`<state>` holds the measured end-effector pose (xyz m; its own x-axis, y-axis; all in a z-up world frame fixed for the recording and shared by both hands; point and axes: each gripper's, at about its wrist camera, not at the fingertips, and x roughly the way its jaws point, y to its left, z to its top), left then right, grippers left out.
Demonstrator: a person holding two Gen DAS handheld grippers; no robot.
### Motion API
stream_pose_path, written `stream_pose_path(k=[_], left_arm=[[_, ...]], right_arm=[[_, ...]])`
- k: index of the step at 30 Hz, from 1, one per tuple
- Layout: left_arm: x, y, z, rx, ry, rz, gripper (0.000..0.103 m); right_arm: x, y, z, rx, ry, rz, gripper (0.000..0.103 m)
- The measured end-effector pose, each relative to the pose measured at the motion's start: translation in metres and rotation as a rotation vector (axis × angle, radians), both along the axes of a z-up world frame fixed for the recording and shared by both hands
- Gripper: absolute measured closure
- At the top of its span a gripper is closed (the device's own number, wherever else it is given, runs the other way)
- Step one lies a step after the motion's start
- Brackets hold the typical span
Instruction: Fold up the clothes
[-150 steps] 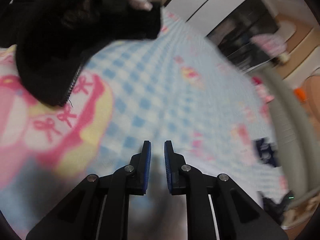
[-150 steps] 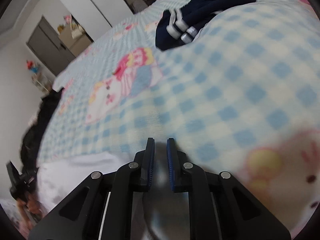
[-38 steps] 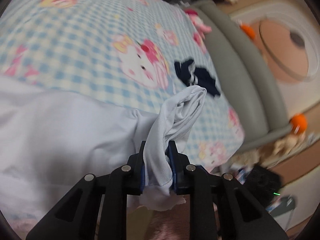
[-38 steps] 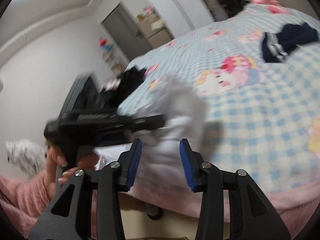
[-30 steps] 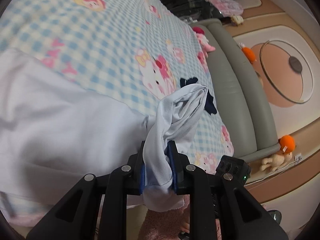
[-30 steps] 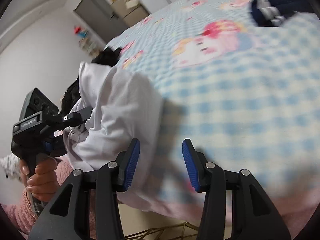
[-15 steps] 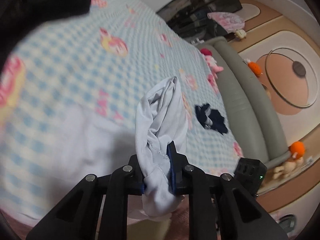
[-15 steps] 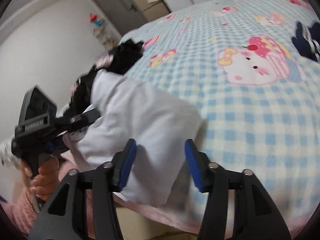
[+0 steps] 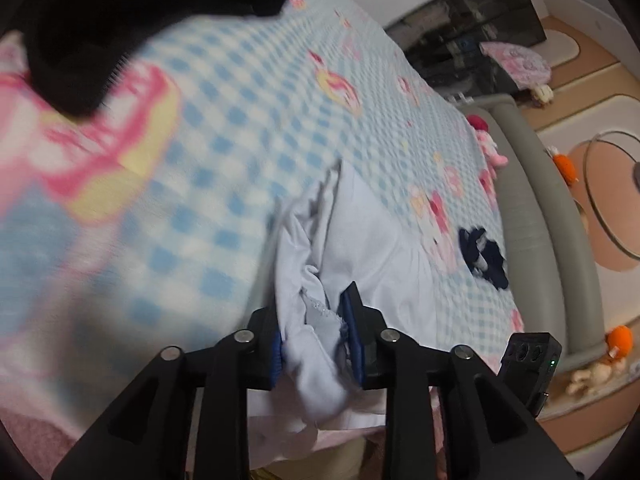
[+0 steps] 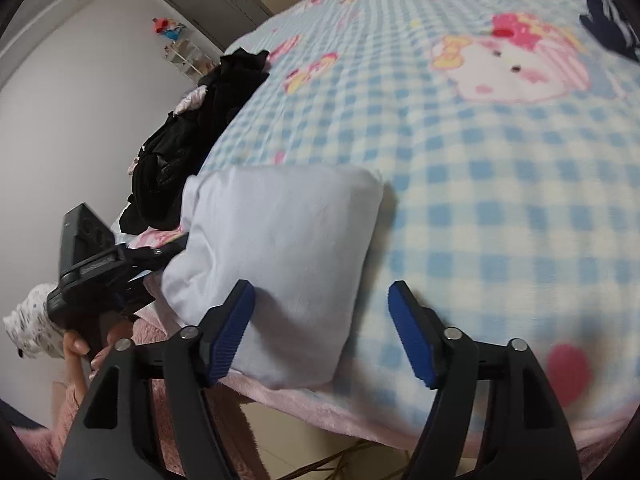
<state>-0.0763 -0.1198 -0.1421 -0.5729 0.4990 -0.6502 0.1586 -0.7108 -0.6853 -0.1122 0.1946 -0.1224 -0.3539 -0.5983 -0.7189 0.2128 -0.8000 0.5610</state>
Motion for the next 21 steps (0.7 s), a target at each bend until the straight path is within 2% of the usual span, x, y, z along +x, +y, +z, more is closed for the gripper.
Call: stream_pose_path(k=[2,5,6,8,9,10,11,12,15,17,21], left_arm=[[0.001,-0.008,-0.005,0.033,-0.016,-0.013,0.043],[0.0,-0.006,-0.023,0.089,-0.055,-0.079,0.043],[-0.001,-0.004,-0.028,0.086,-0.061,-0.087,0.044],[-0.001,0.002,-0.033,0.079,-0.072,-0.099,0.055],[0.001,0.006,-0.031,0.071,-0.067,-0.103,0.057],[0.002,0.01,-0.028,0.062,-0.06,-0.107,0.062],[0.003,0.014,-0.025,0.053,-0.052,-0.111,0.067],[0.005,0.017,-0.02,0.054,-0.044,-0.123,0.068],[0.005,0.033,-0.007,0.085,-0.018,-0.17,0.069],[0.004,0.05,0.0,0.108,0.006,-0.213,0.069],[-0.001,0.097,0.006,0.116,0.039,-0.308,0.069]], right_arm=[[-0.005,-0.003,-0.008,-0.015,-0.027,0.003,0.021],[-0.011,-0.009,-0.015,-0.009,-0.036,0.004,0.016],[-0.013,-0.011,-0.017,-0.011,-0.037,0.007,0.014],[-0.016,-0.019,-0.018,-0.001,-0.027,0.016,0.015],[-0.016,-0.021,-0.017,-0.001,-0.018,0.018,0.029],[-0.015,-0.021,-0.015,-0.007,-0.008,0.018,0.038],[-0.013,-0.021,-0.012,-0.005,0.003,0.012,0.043],[-0.01,-0.02,-0.008,0.001,0.018,0.006,0.049],[0.0,-0.006,0.007,-0.016,0.055,-0.017,0.058],[0.01,0.007,0.022,-0.02,0.094,-0.042,0.06],[0.026,0.046,0.049,0.035,0.165,-0.119,0.059]])
